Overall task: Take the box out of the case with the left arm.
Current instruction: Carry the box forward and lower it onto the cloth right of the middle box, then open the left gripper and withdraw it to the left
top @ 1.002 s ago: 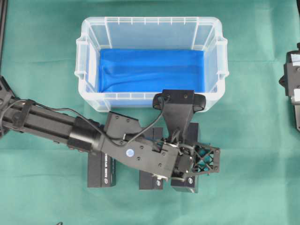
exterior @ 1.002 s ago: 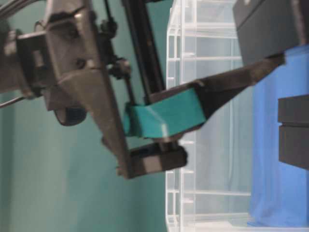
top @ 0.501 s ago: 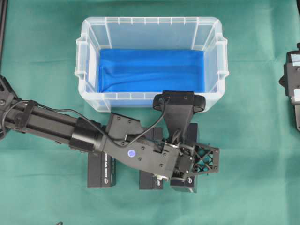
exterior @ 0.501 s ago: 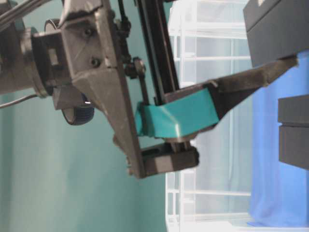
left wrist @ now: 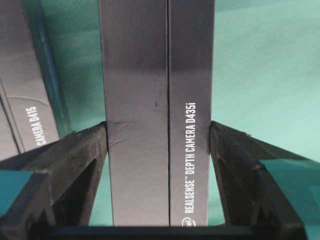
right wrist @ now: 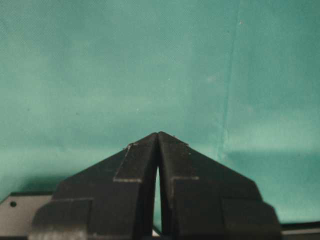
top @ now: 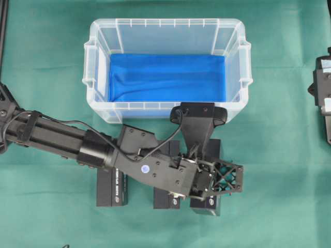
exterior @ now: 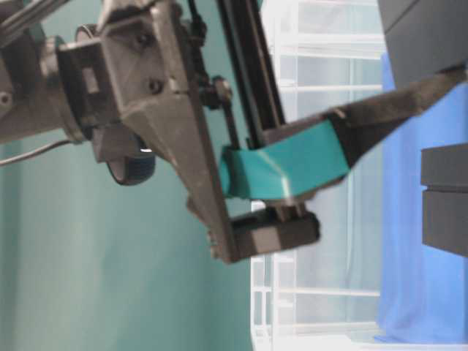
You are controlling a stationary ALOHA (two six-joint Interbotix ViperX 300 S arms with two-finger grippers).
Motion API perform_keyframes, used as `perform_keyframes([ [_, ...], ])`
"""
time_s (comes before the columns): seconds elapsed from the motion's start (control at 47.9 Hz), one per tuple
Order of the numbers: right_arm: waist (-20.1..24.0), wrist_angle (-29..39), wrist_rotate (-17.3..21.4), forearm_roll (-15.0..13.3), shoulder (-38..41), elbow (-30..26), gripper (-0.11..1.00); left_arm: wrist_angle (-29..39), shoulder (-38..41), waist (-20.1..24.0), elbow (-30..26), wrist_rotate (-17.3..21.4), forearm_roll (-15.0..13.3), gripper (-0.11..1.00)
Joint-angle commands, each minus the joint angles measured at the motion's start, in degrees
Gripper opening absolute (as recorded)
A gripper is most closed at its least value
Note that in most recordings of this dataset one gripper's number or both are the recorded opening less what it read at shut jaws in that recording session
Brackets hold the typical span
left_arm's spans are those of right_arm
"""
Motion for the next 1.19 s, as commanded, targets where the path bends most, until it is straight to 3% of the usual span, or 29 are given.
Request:
perform_keyframes([
  [0.0,0.0,-0.26,0.09,0.0,0.26,-1.41,0.07,-0.18,-2.02,-0.09,-0.44,0.09,-0.62,0.64],
  [0.104,0.0,-0.26,0.09,0.0,0.26,-1.41,0.07,-0.35,-2.11,-0.18,-0.26,0.0,-1.05,0.9],
  [0.188,0.0,-0.18,0.09,0.0,0.26,-1.41,0.07,-0.44,-2.11,-0.09,-0.26,-0.09,-1.05,0.98],
  [0.292,0.0,-0.18,0.09,0.0,0.18,-1.41,0.07,-0.44,-2.02,0.0,-0.44,-0.18,-1.05,0.94],
  [0.647,0.0,-0.18,0.09,-0.09,0.18,-1.49,0.07,0.53,-3.96,1.14,-2.64,0.62,-1.23,0.96],
  [1.169,0.0,-0.26,0.0,-0.26,0.18,-1.41,0.07,12.92,-2.46,2.37,-17.05,2.9,-0.79,0.96],
])
